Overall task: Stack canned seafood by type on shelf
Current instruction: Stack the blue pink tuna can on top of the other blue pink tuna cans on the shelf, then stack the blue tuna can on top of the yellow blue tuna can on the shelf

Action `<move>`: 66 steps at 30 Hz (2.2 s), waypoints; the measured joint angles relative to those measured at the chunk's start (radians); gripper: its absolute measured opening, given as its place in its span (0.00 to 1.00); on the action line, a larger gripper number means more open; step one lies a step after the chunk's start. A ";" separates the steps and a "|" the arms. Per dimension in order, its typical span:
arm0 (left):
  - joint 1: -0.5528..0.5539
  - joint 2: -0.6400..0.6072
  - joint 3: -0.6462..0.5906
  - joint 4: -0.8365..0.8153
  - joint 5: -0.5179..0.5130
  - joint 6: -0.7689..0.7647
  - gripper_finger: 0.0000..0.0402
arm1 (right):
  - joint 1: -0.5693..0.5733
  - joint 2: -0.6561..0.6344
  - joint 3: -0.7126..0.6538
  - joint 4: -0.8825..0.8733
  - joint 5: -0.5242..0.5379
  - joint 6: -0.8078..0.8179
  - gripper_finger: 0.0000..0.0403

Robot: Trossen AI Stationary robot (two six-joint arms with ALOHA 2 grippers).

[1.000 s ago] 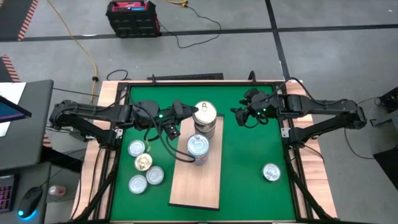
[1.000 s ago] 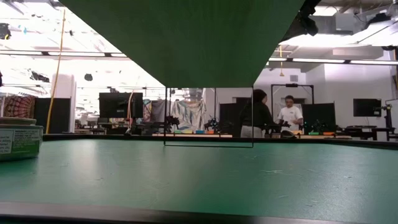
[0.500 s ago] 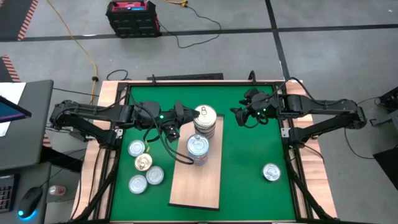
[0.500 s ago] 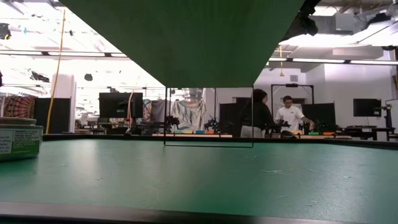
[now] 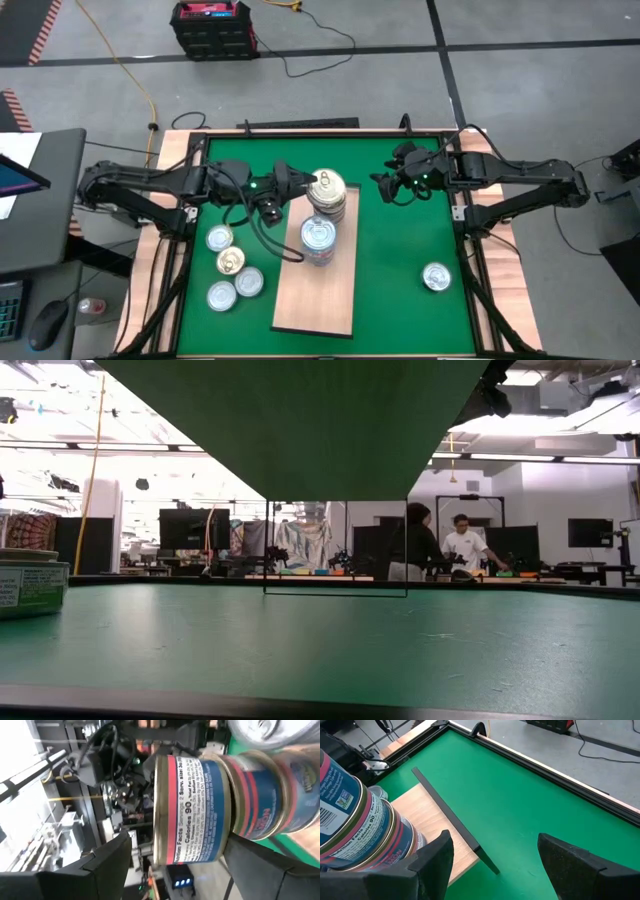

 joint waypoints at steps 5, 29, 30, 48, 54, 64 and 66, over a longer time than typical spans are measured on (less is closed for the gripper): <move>0.007 -0.012 0.000 -0.049 0.056 -0.012 0.74 | 0.000 0.000 0.000 0.005 -0.006 0.001 0.77; 0.007 -0.066 0.097 -0.173 0.029 -0.270 0.74 | -0.003 -0.017 0.000 0.014 -0.237 0.049 0.77; -0.002 -0.089 0.097 -0.181 0.025 -0.363 0.74 | -0.004 -0.020 0.000 -0.004 -0.309 0.066 0.77; -0.018 -0.311 0.085 -0.681 -0.159 -1.883 0.74 | 0.206 0.140 -0.317 -0.478 -0.826 -0.267 0.70; -0.063 -0.295 0.085 -0.685 -0.204 -1.920 0.74 | 0.207 0.164 -0.447 -0.387 -0.793 -0.374 0.68; -0.152 -0.389 -0.186 -0.380 -0.242 -2.007 0.74 | 0.204 0.167 -0.515 -0.292 -0.781 -0.364 0.68; -0.161 -0.422 -0.266 -0.295 -0.242 -2.039 0.74 | 0.205 0.169 -0.515 -0.286 -0.763 -0.350 0.68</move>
